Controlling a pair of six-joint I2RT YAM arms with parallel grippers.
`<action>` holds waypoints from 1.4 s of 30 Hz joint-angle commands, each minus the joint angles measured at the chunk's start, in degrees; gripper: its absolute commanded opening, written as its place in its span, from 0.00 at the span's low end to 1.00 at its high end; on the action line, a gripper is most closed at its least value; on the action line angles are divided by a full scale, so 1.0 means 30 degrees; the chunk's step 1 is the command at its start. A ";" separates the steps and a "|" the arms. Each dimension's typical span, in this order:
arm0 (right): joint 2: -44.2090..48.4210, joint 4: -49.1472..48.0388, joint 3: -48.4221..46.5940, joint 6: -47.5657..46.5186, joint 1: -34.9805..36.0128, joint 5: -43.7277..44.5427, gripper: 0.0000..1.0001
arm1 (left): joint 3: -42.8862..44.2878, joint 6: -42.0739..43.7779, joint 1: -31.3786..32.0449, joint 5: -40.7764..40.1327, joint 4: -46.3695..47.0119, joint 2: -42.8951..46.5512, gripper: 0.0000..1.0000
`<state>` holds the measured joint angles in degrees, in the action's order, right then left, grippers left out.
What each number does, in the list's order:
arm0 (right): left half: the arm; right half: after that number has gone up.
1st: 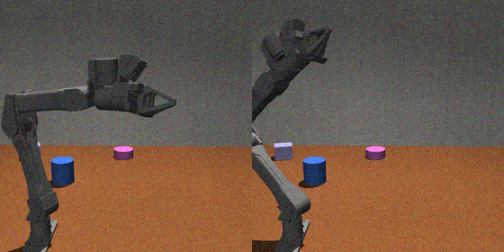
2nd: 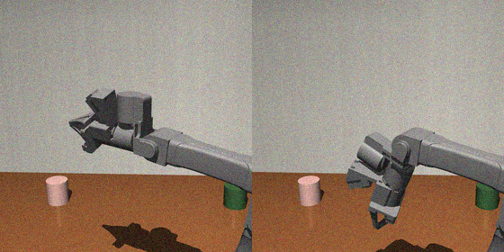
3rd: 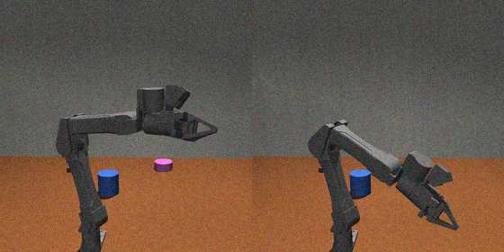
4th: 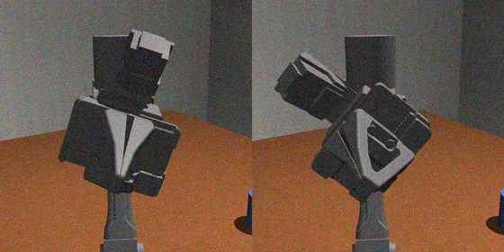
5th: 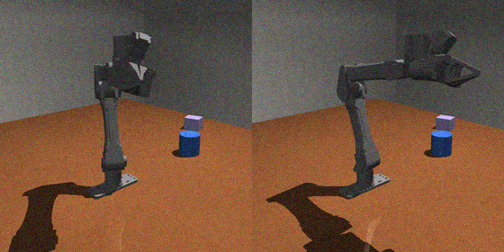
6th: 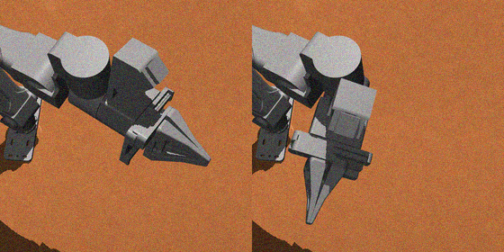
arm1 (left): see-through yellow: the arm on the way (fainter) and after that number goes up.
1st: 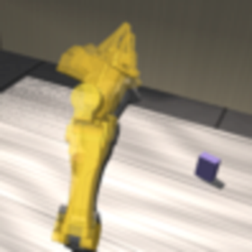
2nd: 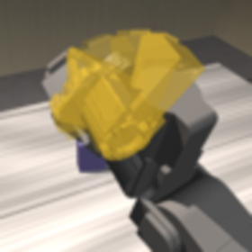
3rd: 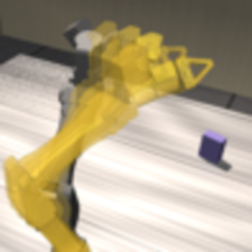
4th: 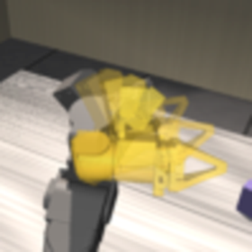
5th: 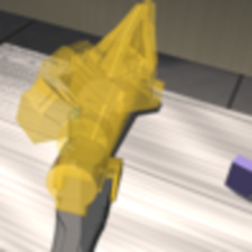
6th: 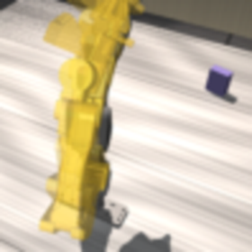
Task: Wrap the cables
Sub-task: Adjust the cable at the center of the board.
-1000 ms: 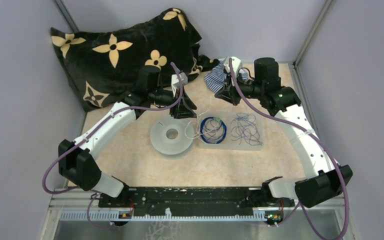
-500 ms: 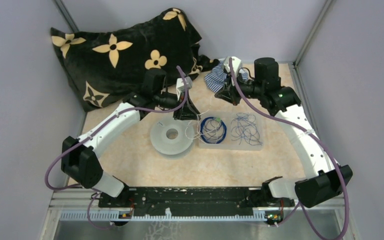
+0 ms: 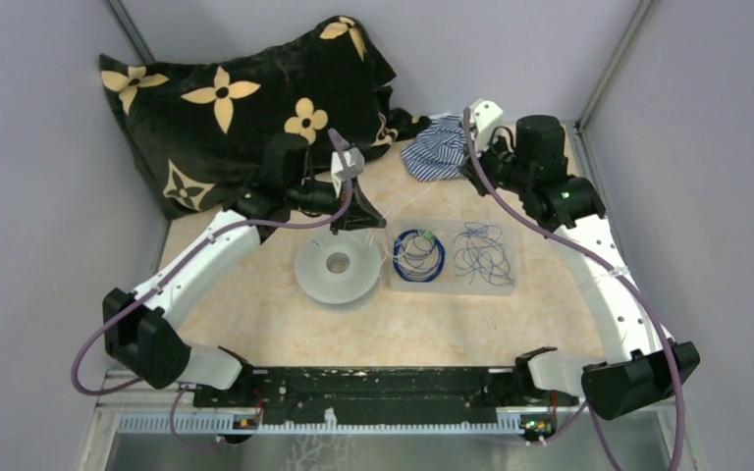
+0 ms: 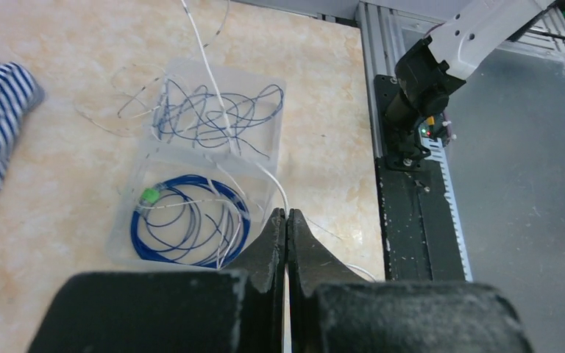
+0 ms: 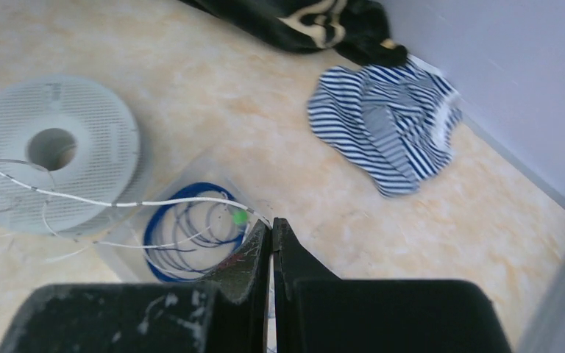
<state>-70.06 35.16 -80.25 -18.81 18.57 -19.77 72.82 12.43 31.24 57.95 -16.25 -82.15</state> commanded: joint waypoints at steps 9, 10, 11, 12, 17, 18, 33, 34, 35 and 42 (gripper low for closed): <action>0.1545 -0.1353 0.0636 -0.1131 -0.3281 0.7200 0.00 | -0.0552 -0.0421 -0.2780 -0.1670 0.2208 0.3788 0.00; 0.1556 -0.1389 0.0601 -0.1163 -0.3599 0.7190 0.00 | -0.0495 -0.0443 -0.3015 -0.1918 0.2269 0.3915 0.00; 0.1531 -0.1419 0.0567 -0.1237 -0.3906 0.7218 0.00 | -0.0441 -0.0490 -0.3250 -0.2198 0.2302 0.4044 0.00; 0.1532 -0.1448 0.0526 -0.1308 -0.4146 0.7254 0.00 | -0.0379 -0.0532 -0.3473 -0.2445 0.2336 0.4163 0.00; 0.1342 -0.1716 0.0430 -0.1762 -0.4812 0.7818 0.00 | -0.0226 -0.0568 -0.4316 -0.3837 0.2557 0.4686 0.00; 0.1285 -0.1723 0.0384 -0.1824 -0.4911 0.7871 0.00 | -0.0147 -0.0560 -0.4430 -0.4100 0.2514 0.4727 0.00; 0.1123 -0.1908 0.0422 -0.2335 -0.6239 0.7557 0.00 | 0.0229 -0.0261 -0.6308 -0.9290 0.2522 0.4738 0.00; 0.1144 -0.1901 0.0435 -0.2357 -0.6269 0.7546 0.00 | 0.0233 -0.0266 -0.6441 -0.9524 0.2579 0.4737 0.00; 0.1139 -0.1904 0.0436 -0.2393 -0.6316 0.7555 0.00 | 0.0222 -0.0266 -0.6586 -0.9741 0.2623 0.4737 0.00; 0.1145 -0.1928 0.0381 -0.2472 -0.6662 0.7362 0.00 | 0.0193 -0.0215 -0.7979 -0.9917 0.2863 0.4726 0.00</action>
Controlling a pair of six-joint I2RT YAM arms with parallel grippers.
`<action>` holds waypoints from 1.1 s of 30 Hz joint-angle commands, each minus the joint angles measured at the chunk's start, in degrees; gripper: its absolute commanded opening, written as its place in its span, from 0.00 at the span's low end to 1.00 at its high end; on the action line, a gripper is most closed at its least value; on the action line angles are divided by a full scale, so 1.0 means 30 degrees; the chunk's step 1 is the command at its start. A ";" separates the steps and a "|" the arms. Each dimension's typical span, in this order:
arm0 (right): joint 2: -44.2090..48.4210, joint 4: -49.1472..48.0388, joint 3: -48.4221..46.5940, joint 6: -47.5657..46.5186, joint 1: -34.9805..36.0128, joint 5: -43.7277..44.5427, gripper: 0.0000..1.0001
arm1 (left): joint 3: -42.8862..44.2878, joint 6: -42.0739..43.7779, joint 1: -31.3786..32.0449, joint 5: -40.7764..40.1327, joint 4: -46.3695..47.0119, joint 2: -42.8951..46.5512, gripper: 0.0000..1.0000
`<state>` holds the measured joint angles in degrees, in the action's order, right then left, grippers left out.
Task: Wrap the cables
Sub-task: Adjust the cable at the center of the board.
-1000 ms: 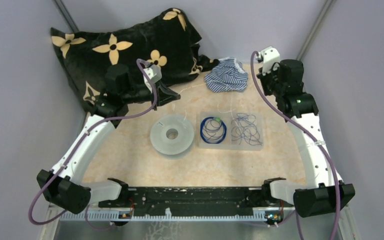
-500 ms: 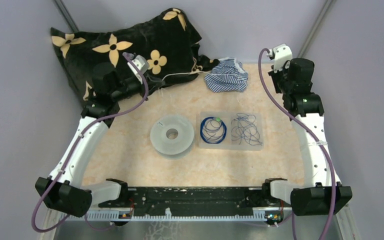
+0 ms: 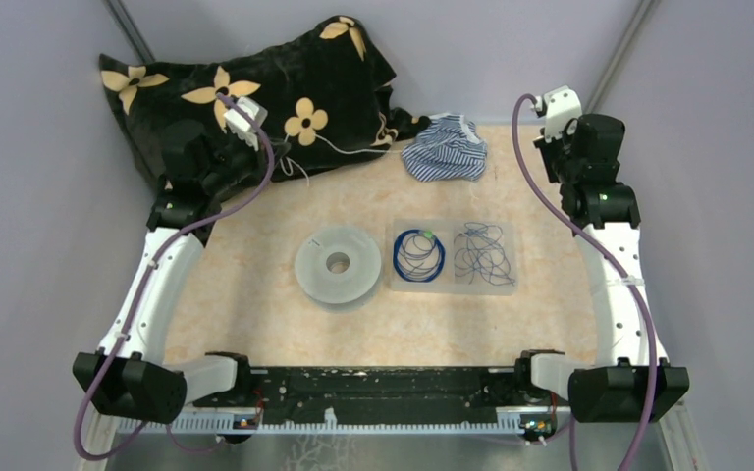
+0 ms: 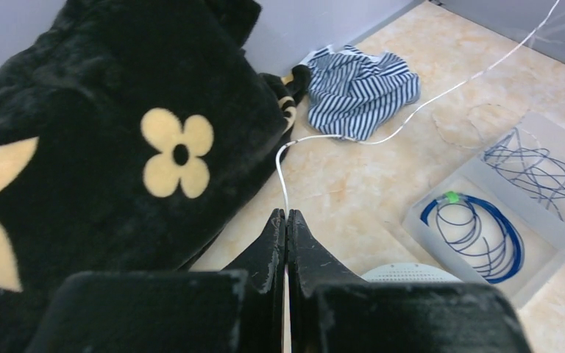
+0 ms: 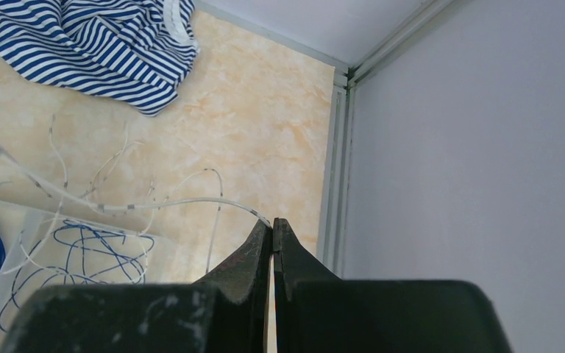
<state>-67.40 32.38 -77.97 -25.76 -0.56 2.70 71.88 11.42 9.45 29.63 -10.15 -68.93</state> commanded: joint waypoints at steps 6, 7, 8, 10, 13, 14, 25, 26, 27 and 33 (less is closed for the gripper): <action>0.0275 -0.0845 -0.0185 0.0090 -0.0283 -0.1036 0.00 | 0.0325 0.0432 -0.1390 0.0125 0.0685 0.0004 0.00; 0.0264 -0.0721 -0.0224 0.0193 -0.0287 -0.1353 0.00 | 0.0312 0.0546 -0.1393 0.0295 0.0509 -0.0122 0.00; 0.0237 -0.0592 -0.0276 0.0293 -0.0291 -0.1630 0.00 | 0.0326 0.0674 -0.1393 0.0390 0.0322 -0.0259 0.00; 0.0176 -0.0352 -0.0456 0.0507 -0.0284 -0.2350 0.00 | 0.0452 0.0972 -0.1391 0.0483 -0.0127 -0.0605 0.00; 0.0046 0.0045 -0.0792 0.0806 -0.0276 -0.3207 0.00 | 0.0582 0.1412 -0.1392 0.0590 -0.0777 -0.1135 0.00; -0.0058 0.0236 -0.0955 0.1000 -0.0283 -0.3704 0.00 | 0.0550 0.1522 -0.1356 0.0705 -0.0937 -0.1308 0.00; -0.1190 0.0429 -0.1297 0.2333 0.2379 -0.5380 0.00 | 0.0247 0.2440 0.0326 0.2043 -0.2653 -0.3903 0.06; -0.1183 0.0149 -0.1157 0.2344 0.2661 -0.5697 0.00 | 0.0213 0.2672 0.0532 0.2509 -0.2937 -0.4108 0.08; -0.1178 -0.0128 -0.1030 0.2320 0.2857 -0.6260 0.00 | 0.0211 0.2976 0.0726 0.3036 -0.3284 -0.4320 0.10; -0.1240 -0.1589 -0.0003 0.1265 0.4722 -0.8039 0.00 | 0.0580 0.6337 0.1854 0.6669 -0.6607 -0.5264 0.35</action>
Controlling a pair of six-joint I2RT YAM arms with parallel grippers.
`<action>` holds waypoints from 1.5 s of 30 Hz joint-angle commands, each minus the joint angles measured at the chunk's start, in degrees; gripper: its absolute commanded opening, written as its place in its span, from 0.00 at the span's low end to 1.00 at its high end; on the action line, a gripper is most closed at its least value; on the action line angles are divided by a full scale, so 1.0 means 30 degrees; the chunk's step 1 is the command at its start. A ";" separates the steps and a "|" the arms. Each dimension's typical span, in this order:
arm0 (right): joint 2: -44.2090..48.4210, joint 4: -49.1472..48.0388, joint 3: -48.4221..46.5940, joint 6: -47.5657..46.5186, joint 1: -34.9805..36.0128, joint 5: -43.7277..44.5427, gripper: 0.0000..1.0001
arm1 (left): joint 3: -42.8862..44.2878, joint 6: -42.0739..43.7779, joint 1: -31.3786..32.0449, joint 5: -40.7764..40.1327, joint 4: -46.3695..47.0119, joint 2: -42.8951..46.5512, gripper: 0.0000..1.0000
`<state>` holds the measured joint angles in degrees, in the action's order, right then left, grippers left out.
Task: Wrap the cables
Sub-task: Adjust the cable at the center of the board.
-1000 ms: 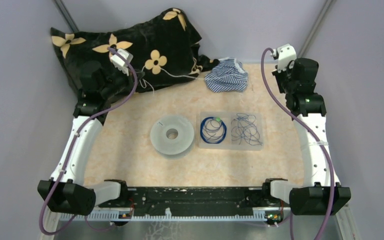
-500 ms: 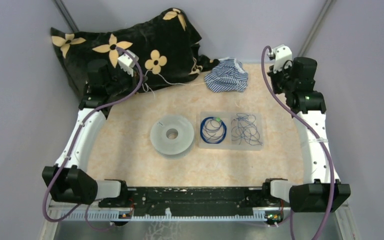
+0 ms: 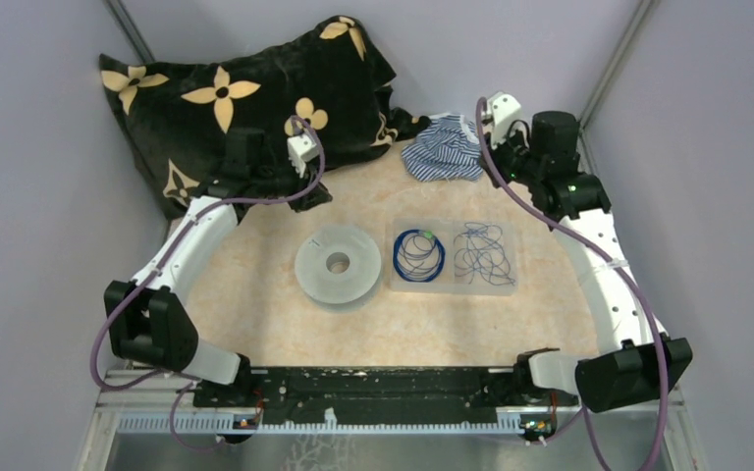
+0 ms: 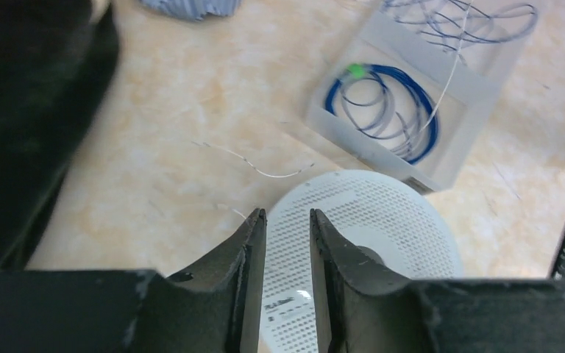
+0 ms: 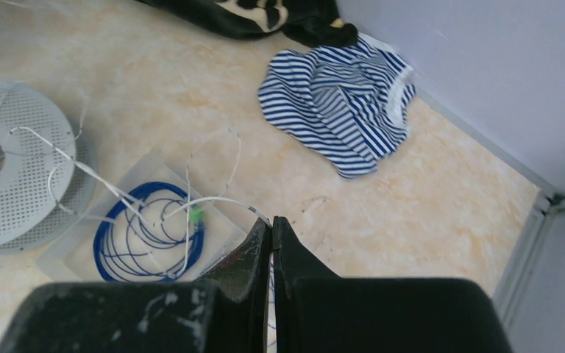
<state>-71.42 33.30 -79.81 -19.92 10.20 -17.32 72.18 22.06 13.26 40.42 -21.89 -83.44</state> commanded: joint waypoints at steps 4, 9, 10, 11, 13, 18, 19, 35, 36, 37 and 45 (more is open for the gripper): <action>0.0132 -0.2991 0.1833 -0.1679 0.2589 -0.0983 0.00 | 0.1451 0.4053 0.0882 0.4645 -0.4656 -0.1299 0.49; -0.0146 -0.3661 0.2680 -0.1843 0.3802 -0.1027 0.00 | 0.3493 0.1957 0.1359 0.5987 -0.4329 -0.2654 0.59; -0.0330 -0.3629 0.2633 -0.1813 0.4035 -0.1133 0.00 | 0.3941 0.1752 0.1683 0.5866 -0.4238 -0.2930 0.61; -0.0517 -0.3519 0.2550 -0.1777 0.4217 -0.1330 0.00 | 0.4323 0.1690 0.2020 0.5712 -0.4172 -0.3184 0.62; -0.0892 -0.3246 0.2349 -0.1689 0.4478 -0.1924 0.00 | 0.5010 0.1856 0.2781 0.5434 -0.3926 -0.3666 0.63; -0.1535 -0.2656 0.1830 -0.1769 0.4599 -0.3696 0.00 | 0.6549 0.2652 0.3869 0.5660 -0.3573 -0.4797 0.65; -0.1609 -0.2548 0.1776 -0.1863 0.4599 -0.3917 0.00 | 0.6828 0.2623 0.3985 0.5968 -0.3642 -0.5022 0.65; -0.1888 -0.1938 0.1489 -0.0976 0.4599 -0.2672 0.00 | 0.2937 -0.4089 0.4426 0.2763 0.1995 -0.3456 0.67; -0.1990 -0.1821 0.1429 -0.0888 0.4599 -0.2401 0.00 | 0.2898 -0.4336 0.4425 0.2427 0.2159 -0.3214 0.68; -0.2047 -0.1788 0.1389 -0.0764 0.4599 -0.2063 0.00 | 0.2889 -0.4755 0.4406 0.2026 0.2278 -0.3011 0.68; -0.2602 -0.1103 0.0558 0.0396 0.4599 -0.0894 0.00 | 0.2401 -0.7560 0.4454 -0.0652 0.2616 -0.2172 0.70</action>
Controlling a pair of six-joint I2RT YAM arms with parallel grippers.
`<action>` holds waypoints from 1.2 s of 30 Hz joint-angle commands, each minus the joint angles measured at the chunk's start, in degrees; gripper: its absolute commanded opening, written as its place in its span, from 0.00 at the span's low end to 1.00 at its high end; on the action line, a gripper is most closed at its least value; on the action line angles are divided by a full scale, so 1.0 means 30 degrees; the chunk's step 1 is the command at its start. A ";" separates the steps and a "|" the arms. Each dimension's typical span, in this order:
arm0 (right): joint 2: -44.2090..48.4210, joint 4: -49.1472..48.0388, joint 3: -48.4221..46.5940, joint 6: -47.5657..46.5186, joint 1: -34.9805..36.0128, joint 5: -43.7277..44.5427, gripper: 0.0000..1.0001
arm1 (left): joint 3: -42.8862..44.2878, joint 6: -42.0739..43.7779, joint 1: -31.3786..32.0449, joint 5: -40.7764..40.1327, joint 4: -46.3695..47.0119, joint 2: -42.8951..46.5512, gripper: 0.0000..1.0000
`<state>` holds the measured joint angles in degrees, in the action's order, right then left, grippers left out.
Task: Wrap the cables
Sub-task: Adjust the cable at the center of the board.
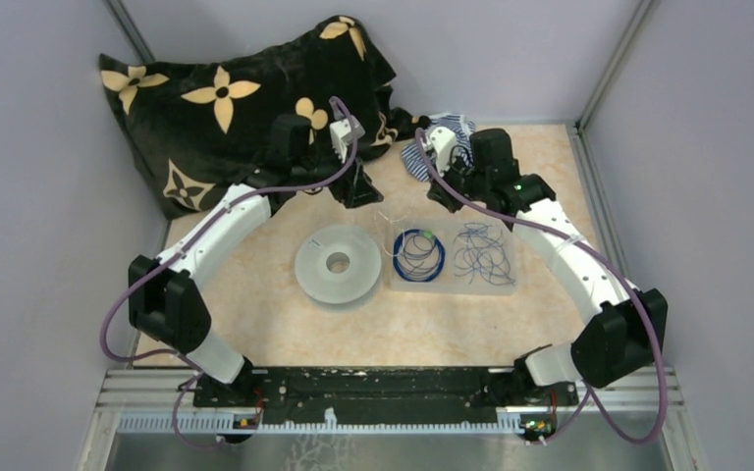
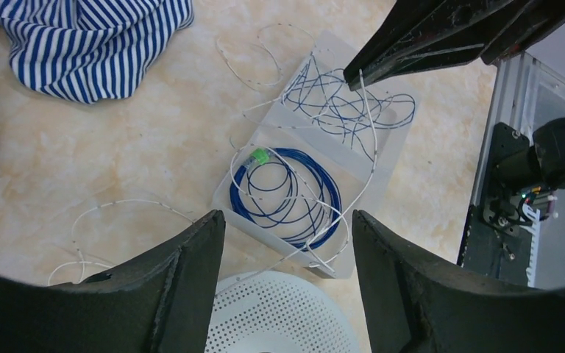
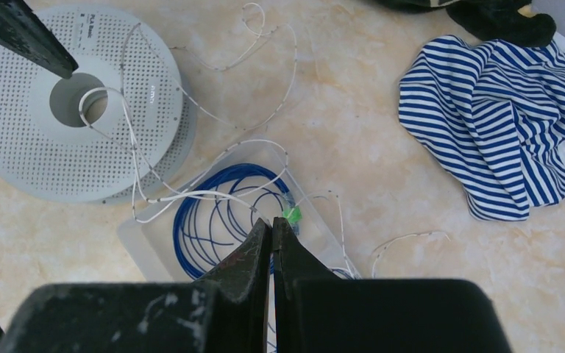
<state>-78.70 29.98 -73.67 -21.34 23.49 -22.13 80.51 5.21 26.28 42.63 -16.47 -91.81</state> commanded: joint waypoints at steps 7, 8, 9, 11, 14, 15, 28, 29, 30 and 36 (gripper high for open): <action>-0.0545 0.0262 -0.2063 0.1440 0.0170 0.0718 0.00 | -0.1130 -0.2736 0.0531 -0.1717 0.0816 0.0458 0.58; -0.0571 0.0284 -0.2113 0.1498 0.0170 0.0725 0.00 | -0.1160 -0.2910 0.0564 -0.1582 0.0822 0.0369 0.56; -0.0596 0.0290 -0.2145 0.1589 0.0170 0.0726 0.00 | -0.1181 -0.3049 0.0660 -0.1543 0.0845 0.0281 0.54; -0.0647 0.0317 -0.2184 0.1702 0.0170 0.0737 0.00 | -0.1202 -0.3196 0.0846 -0.1722 0.0861 0.0175 0.53; -0.0717 0.0406 -0.2275 0.1779 0.0170 0.0769 0.00 | -0.1215 -0.3202 0.1019 -0.2281 0.0855 0.0130 0.52; -0.0706 0.0411 -0.2264 0.1756 0.0170 0.0820 0.00 | -0.1244 -0.3202 0.1038 -0.2433 0.0856 0.0156 0.52; -0.1136 0.0333 -0.2608 0.2389 0.0144 0.1484 0.00 | -0.2886 -0.2872 0.1163 -0.3642 0.1546 0.1896 0.54; -0.1205 0.0362 -0.2672 0.2419 0.0144 0.1488 0.00 | -0.2972 -0.2879 0.1184 -0.3632 0.1580 0.1959 0.54; -0.1258 0.0413 -0.2754 0.2426 0.0163 0.1510 0.00 | -0.3053 -0.2873 0.1187 -0.3641 0.1614 0.2033 0.54; -0.1438 0.0452 -0.2854 0.2532 0.0151 0.1699 0.00 | -0.3590 -0.2503 0.1200 -0.3991 0.1885 0.2780 0.57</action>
<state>-83.05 32.80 -78.87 -14.79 23.49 -17.63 70.74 -3.25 29.30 31.77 -12.78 -86.02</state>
